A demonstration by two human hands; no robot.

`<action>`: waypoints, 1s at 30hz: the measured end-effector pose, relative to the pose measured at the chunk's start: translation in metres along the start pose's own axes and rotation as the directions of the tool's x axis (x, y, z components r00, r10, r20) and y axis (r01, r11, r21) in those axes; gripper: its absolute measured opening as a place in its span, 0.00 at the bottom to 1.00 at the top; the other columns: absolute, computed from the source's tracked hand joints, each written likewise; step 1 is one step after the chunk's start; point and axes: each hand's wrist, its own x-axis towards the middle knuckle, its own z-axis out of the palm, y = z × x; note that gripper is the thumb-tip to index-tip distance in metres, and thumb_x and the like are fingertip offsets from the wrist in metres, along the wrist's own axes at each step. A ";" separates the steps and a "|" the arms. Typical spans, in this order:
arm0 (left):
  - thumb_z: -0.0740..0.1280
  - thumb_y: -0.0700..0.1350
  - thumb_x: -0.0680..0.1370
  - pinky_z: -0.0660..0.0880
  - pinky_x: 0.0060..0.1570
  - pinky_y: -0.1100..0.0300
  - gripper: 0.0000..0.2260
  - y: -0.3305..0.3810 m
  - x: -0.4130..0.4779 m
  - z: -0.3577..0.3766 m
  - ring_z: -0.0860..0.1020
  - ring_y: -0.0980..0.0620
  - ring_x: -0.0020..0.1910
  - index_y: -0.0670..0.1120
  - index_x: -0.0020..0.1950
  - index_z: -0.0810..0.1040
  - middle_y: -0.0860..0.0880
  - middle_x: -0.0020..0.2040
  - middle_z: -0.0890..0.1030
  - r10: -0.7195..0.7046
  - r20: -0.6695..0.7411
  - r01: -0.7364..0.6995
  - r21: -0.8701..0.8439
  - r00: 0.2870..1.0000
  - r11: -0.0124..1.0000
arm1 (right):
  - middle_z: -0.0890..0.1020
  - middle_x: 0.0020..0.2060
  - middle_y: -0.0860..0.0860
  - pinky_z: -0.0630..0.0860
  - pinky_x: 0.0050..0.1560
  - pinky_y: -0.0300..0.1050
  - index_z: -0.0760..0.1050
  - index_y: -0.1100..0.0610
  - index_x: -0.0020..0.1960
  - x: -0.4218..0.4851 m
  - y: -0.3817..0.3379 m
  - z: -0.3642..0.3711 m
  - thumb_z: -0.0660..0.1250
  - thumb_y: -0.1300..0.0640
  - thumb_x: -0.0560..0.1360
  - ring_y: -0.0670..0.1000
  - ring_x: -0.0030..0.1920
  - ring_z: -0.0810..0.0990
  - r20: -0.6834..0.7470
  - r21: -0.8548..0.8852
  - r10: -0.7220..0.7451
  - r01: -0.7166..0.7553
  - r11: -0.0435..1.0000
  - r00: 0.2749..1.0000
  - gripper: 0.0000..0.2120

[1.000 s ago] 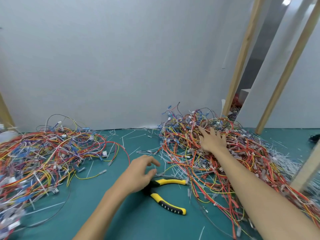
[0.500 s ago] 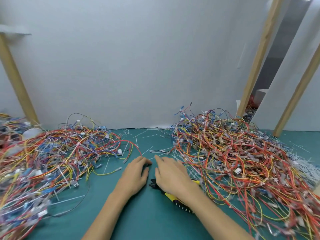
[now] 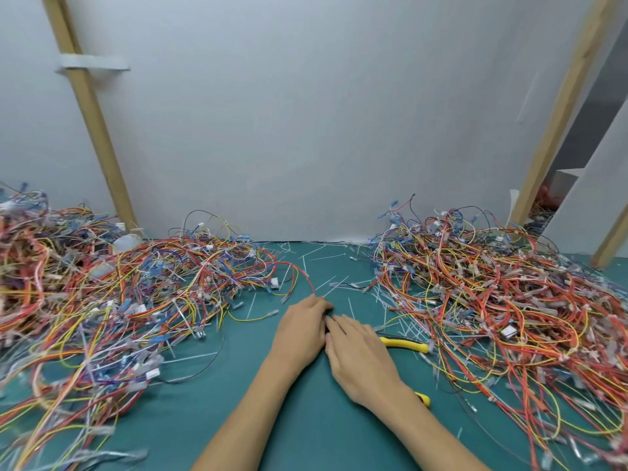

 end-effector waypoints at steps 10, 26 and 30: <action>0.59 0.42 0.78 0.67 0.61 0.55 0.20 0.005 -0.015 0.000 0.73 0.47 0.66 0.48 0.70 0.71 0.49 0.70 0.73 -0.030 -0.022 0.032 0.118 0.999 0.992 | 0.75 0.59 0.48 0.66 0.58 0.47 0.70 0.51 0.64 0.001 0.000 0.001 0.48 0.51 0.83 0.51 0.60 0.72 0.021 -0.023 -0.001 0.001 1.000 1.000 0.16; 0.63 0.36 0.78 0.69 0.62 0.56 0.13 -0.024 -0.015 -0.072 0.74 0.46 0.60 0.42 0.62 0.77 0.46 0.59 0.78 0.064 -0.352 -0.045 0.062 0.934 0.997 | 0.73 0.64 0.49 0.64 0.62 0.47 0.67 0.51 0.70 0.000 0.000 -0.001 0.47 0.51 0.83 0.52 0.65 0.69 0.034 -0.022 0.017 -0.016 1.000 0.999 0.19; 0.62 0.37 0.78 0.73 0.55 0.55 0.12 -0.047 0.019 -0.126 0.76 0.47 0.54 0.41 0.61 0.75 0.45 0.54 0.79 -0.059 -0.540 0.046 -0.037 0.840 0.998 | 0.73 0.64 0.48 0.64 0.63 0.47 0.67 0.52 0.71 0.001 0.000 -0.001 0.47 0.51 0.83 0.51 0.65 0.69 0.033 -0.011 0.011 -0.011 1.000 0.999 0.19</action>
